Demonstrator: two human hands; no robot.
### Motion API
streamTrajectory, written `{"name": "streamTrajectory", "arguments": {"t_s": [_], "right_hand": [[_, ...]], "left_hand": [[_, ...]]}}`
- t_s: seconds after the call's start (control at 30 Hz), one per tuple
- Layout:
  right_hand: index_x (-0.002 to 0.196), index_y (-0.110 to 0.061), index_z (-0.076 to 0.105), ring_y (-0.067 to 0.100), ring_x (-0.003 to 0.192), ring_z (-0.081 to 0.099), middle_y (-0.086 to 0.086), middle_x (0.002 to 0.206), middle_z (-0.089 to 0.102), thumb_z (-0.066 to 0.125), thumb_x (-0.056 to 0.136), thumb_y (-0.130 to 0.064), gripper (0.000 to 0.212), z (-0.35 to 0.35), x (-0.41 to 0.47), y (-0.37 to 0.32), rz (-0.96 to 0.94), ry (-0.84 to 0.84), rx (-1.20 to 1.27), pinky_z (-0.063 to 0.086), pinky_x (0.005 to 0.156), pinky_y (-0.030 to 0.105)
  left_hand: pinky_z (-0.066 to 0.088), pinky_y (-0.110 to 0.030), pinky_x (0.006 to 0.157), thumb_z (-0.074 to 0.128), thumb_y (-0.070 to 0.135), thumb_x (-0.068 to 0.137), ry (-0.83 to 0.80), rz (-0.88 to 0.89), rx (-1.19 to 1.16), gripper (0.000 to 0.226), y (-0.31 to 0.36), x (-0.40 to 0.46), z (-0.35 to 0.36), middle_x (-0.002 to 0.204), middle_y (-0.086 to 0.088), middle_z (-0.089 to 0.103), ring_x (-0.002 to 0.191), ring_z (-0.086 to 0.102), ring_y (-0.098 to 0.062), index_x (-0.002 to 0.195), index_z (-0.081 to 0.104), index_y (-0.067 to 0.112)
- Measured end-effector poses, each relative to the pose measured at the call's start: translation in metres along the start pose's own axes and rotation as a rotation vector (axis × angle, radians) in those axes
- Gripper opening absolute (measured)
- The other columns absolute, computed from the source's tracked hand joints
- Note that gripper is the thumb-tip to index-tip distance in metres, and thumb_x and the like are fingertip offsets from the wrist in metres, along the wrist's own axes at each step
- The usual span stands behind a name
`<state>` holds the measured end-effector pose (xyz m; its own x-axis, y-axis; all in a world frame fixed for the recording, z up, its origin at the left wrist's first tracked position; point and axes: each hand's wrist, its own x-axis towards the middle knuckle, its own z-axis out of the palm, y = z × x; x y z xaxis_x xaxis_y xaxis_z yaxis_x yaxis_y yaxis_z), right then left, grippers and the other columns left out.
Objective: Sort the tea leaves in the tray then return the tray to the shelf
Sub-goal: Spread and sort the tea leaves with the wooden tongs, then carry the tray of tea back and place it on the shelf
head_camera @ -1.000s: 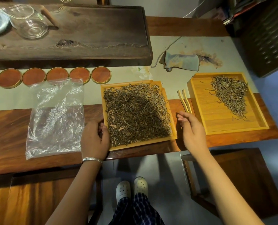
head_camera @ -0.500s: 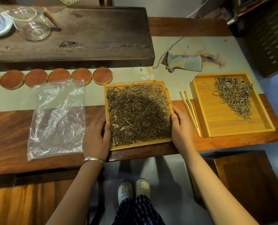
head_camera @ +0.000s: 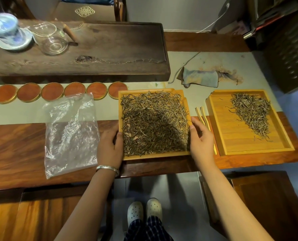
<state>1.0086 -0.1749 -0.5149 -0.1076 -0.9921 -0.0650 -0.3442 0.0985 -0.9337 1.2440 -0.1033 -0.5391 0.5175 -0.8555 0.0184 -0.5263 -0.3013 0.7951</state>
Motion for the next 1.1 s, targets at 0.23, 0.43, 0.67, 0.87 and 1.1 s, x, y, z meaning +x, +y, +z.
{"name": "streamTrajectory", "arguments": {"t_s": [0.23,0.43,0.67,0.87,1.1], "right_hand": [[0.125,-0.008,0.059,0.002,0.111,0.055,-0.002,0.119,0.062,0.054,0.093,-0.003,0.033,-0.003,0.006,-0.042,0.010,0.013,0.114,0.040,0.087,0.000],[0.122,-0.009,0.062,-0.008,0.097,0.060,-0.001,0.111,0.067,0.057,0.091,-0.002,0.032,-0.001,0.004,-0.104,-0.015,-0.039,0.200,0.046,0.082,0.006],[0.110,-0.018,0.068,0.010,0.101,0.065,0.000,0.107,0.072,0.052,0.093,-0.004,0.028,0.006,-0.011,-0.198,0.002,-0.149,0.405,0.051,0.088,0.025],[0.113,-0.008,0.064,0.028,0.092,0.070,0.017,0.101,0.073,0.049,0.093,-0.007,0.025,0.037,-0.026,-0.267,0.171,-0.369,0.711,0.059,0.076,0.036],[0.111,-0.014,0.061,0.029,0.088,0.071,0.014,0.095,0.074,0.052,0.093,-0.012,0.020,0.092,-0.039,-0.321,0.114,-0.615,0.654,0.059,0.075,0.042]], "left_hand": [[0.047,-0.034,0.066,0.050,0.025,0.092,0.039,-0.083,-0.177,0.032,0.031,0.014,-0.032,0.079,-0.008,0.062,0.074,0.057,-0.022,0.120,0.064,0.019],[0.048,-0.021,0.066,0.055,0.018,0.090,0.106,-0.096,-0.272,0.026,0.070,0.030,-0.085,0.101,0.001,0.068,0.075,0.059,0.005,0.112,0.069,0.017],[0.043,-0.013,0.075,0.055,0.007,0.090,0.228,-0.086,-0.355,0.021,0.107,0.028,-0.181,0.097,0.001,0.069,0.090,0.062,-0.001,0.104,0.071,0.011],[0.042,-0.023,0.078,0.054,0.007,0.090,0.398,-0.120,-0.394,0.023,0.120,0.017,-0.251,0.100,-0.003,0.068,0.095,0.060,-0.017,0.108,0.070,0.006],[0.039,-0.011,0.061,0.054,0.007,0.089,0.628,-0.132,-0.371,0.024,0.129,-0.004,-0.327,0.076,0.021,0.067,0.073,0.058,0.007,0.085,0.070,0.024]]}}
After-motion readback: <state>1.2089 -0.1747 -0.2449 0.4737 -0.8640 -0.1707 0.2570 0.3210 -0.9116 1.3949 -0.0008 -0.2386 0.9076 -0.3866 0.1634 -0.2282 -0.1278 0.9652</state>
